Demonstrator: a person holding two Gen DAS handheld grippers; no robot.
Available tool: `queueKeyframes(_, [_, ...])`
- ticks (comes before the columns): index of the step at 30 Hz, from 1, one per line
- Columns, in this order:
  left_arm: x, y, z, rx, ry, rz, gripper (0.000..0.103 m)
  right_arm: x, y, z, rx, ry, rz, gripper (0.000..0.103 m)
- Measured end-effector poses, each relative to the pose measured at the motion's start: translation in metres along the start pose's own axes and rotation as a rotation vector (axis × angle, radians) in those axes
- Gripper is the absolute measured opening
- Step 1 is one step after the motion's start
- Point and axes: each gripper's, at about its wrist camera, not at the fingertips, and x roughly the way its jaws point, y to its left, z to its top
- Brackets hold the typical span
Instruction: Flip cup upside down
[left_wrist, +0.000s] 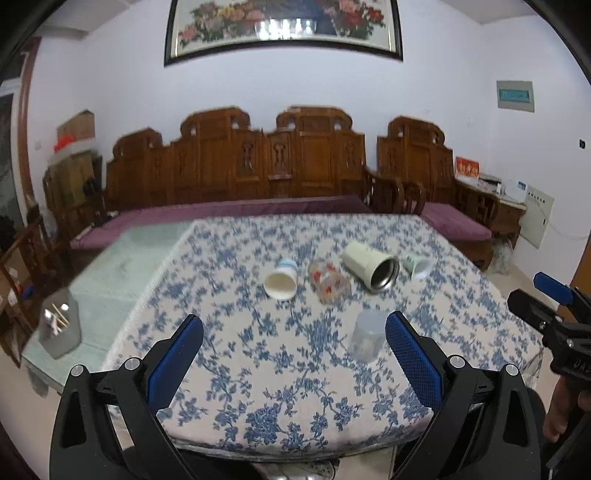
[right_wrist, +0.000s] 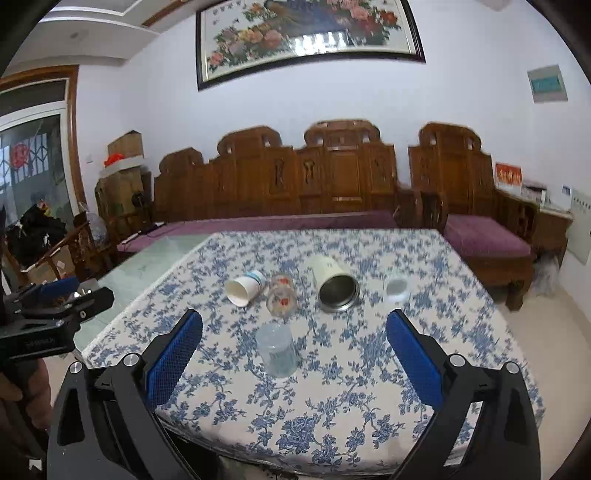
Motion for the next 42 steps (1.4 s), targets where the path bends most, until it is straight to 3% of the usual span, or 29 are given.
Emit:
queueKeyframes(9, [-0.036, -0.005, 0.008, 0.003, -0.064, 0.023, 0.095, -0.028, 0.005, 0.009, -0.002, -0.049, -0.022, 0.1])
queueKeyframes(42, [-0.042, -0.01, 0.004, -0.003, -0.093, 0.005, 0.095, -0.021, 0.002, 0.003, 0.0, -0.033, -0.039, 0.1])
